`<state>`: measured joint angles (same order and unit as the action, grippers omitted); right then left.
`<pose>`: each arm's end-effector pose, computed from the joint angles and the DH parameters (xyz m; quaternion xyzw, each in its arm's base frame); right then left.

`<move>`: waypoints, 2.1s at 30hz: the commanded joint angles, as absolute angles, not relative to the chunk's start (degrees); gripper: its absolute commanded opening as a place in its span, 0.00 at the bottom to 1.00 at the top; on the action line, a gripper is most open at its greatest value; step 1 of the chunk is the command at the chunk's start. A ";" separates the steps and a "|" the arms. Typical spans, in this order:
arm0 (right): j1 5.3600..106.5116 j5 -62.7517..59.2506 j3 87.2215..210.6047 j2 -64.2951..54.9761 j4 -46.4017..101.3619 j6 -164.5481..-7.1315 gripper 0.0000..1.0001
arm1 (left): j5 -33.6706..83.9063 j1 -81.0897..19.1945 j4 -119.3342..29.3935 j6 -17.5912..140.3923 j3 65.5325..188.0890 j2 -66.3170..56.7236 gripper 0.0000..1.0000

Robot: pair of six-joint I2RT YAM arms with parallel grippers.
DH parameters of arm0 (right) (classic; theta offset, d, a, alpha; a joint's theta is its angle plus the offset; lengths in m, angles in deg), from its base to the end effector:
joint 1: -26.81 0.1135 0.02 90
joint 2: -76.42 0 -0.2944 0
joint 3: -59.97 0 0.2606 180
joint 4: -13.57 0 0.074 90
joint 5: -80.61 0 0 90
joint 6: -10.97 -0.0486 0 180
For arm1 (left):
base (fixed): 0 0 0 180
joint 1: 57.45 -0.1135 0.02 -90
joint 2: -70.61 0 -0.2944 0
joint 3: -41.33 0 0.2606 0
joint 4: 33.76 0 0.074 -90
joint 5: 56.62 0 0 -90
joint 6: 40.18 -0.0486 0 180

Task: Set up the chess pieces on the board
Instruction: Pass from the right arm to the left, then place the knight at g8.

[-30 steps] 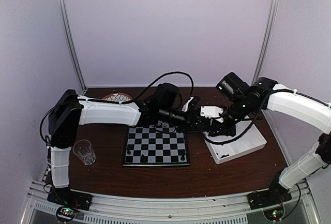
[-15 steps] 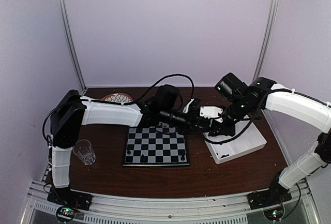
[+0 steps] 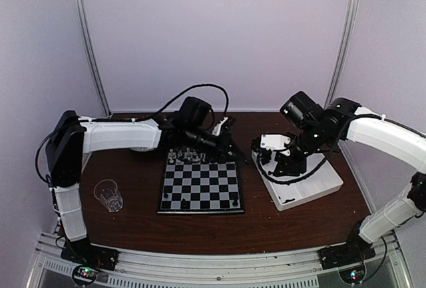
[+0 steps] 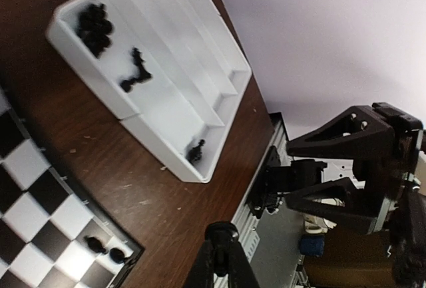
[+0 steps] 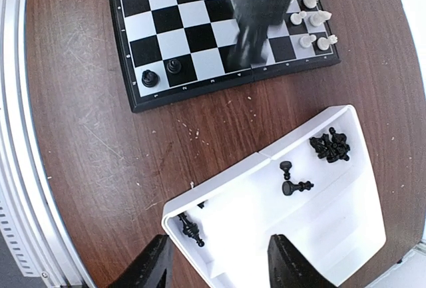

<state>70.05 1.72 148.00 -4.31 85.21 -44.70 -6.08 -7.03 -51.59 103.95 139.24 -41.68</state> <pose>0.2003 0.2012 0.3275 -0.6246 0.7430 0.1113 0.2130 0.2810 -0.3884 0.2617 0.1364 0.8290 -0.5406 0.0445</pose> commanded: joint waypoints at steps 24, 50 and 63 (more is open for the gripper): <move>58.52 1.85 131.54 4.49 75.15 -46.20 0.54 | 35.70 -7.68 -103.18 72.05 115.02 -9.59 0.00; 58.10 2.65 131.54 3.66 76.06 -45.98 0.53 | 28.77 -5.83 -89.26 72.41 118.62 -24.79 0.00; 58.10 2.91 131.19 3.91 76.19 -45.98 0.53 | 31.36 -5.77 -90.62 72.54 120.78 -27.39 0.00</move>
<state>58.38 2.31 131.49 3.87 76.16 -45.38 30.81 -5.94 -90.91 72.04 118.85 -26.36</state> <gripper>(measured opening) 0.527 0.056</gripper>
